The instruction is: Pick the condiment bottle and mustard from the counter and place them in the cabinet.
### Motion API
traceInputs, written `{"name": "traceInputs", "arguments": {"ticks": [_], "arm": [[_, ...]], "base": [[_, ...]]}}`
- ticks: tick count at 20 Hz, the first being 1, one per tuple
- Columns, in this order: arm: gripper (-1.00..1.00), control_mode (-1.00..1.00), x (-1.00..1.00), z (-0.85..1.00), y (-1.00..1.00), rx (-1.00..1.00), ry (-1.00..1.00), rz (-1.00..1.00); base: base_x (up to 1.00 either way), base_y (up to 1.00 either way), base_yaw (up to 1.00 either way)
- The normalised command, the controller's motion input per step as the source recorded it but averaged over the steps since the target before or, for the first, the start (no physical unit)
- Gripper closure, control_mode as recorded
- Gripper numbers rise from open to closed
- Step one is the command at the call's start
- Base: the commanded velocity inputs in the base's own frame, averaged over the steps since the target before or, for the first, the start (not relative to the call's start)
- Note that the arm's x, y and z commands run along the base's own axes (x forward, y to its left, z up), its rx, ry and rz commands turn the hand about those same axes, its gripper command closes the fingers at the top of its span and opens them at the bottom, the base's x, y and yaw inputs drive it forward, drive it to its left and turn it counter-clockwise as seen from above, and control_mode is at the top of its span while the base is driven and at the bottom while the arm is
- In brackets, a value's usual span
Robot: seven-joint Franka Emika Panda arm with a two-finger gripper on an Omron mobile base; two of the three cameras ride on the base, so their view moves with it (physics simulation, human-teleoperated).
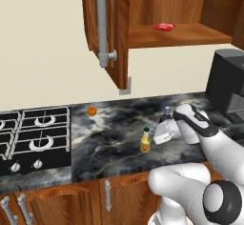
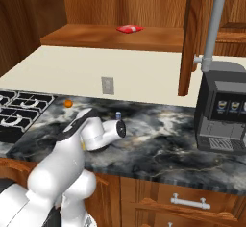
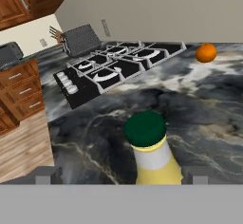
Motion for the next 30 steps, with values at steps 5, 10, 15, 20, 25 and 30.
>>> {"name": "traceInputs", "arguments": {"ticks": [5,10,15,20,25,30], "arm": [[-1.0,-1.0,0.26,-0.06,0.15,0.0,0.01,0.0],[-1.0,-1.0,0.23,-0.07,0.12,0.0,0.03,0.0],[-1.0,-1.0,0.22,-0.14,0.12,0.0,0.05,0.0],[1.0,-1.0,0.19,-0.21,0.16,-0.01,0.05,0.0],[1.0,-1.0,0.03,-0.02,0.04,-0.01,0.0,0.0],[1.0,-1.0,-0.03,0.28,0.02,0.01,-0.06,-0.03]], "base": [[0.0,0.0,0.0],[0.0,0.0,0.0],[0.0,0.0,0.0],[0.0,0.0,0.0],[0.0,0.0,0.0],[0.0,0.0,0.0]]}}
